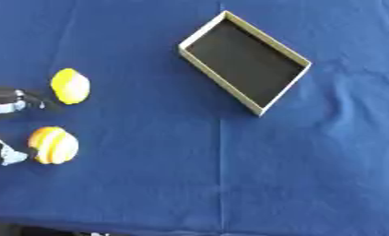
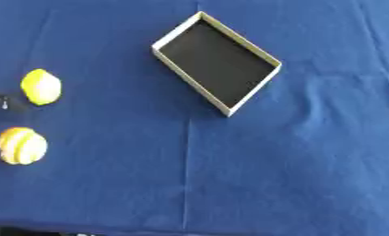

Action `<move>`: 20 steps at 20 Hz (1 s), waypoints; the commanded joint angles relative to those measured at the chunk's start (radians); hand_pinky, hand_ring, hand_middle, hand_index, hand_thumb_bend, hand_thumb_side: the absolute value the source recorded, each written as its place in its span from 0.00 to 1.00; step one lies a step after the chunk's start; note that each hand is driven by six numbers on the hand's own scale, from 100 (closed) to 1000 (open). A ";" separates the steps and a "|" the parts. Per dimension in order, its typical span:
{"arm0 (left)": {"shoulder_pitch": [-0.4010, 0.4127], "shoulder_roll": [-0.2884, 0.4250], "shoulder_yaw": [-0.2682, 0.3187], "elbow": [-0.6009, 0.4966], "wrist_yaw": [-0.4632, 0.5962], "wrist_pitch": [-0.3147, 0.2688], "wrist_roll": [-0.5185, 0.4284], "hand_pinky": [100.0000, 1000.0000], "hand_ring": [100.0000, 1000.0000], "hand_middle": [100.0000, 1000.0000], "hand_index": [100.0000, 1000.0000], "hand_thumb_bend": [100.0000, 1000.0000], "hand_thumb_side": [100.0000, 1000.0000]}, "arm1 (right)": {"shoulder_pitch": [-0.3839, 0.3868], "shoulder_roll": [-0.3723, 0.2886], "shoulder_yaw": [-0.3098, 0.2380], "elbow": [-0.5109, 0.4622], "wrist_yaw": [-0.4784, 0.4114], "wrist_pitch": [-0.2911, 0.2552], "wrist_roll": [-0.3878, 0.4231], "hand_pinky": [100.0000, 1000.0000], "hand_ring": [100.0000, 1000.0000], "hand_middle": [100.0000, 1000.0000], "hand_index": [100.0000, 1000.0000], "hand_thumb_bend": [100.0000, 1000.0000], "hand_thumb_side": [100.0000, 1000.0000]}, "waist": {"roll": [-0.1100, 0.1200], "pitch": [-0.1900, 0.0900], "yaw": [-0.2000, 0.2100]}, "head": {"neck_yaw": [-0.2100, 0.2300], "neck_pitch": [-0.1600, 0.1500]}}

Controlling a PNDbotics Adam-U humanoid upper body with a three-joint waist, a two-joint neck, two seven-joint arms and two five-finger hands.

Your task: Pick up objects on the table and place them in the box.

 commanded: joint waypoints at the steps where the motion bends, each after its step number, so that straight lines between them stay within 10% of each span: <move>1: -0.011 0.022 0.006 0.010 -0.041 -0.004 0.030 0.92 0.90 0.84 0.92 0.31 0.05 | -0.006 -0.011 -0.005 -0.017 -0.007 0.004 0.001 0.82 0.82 0.73 0.80 0.00 0.82 | 0.002 -0.016 0.000 | 0.005 0.008; 16: -0.048 -0.074 -0.057 0.118 -0.072 -0.050 0.103 0.91 0.86 0.78 0.86 0.20 0.06 | -0.001 0.002 -0.001 -0.017 -0.013 0.013 0.005 0.82 0.82 0.73 0.80 0.00 0.82 | 0.000 -0.014 -0.010 | 0.016 0.011; 20: -0.047 -0.071 -0.047 0.111 -0.068 -0.048 0.105 0.87 0.78 0.69 0.74 0.00 0.06 | 0.001 0.001 -0.002 -0.017 -0.015 0.014 0.002 0.82 0.82 0.73 0.80 0.00 0.82 | 0.001 -0.014 -0.010 | 0.019 0.013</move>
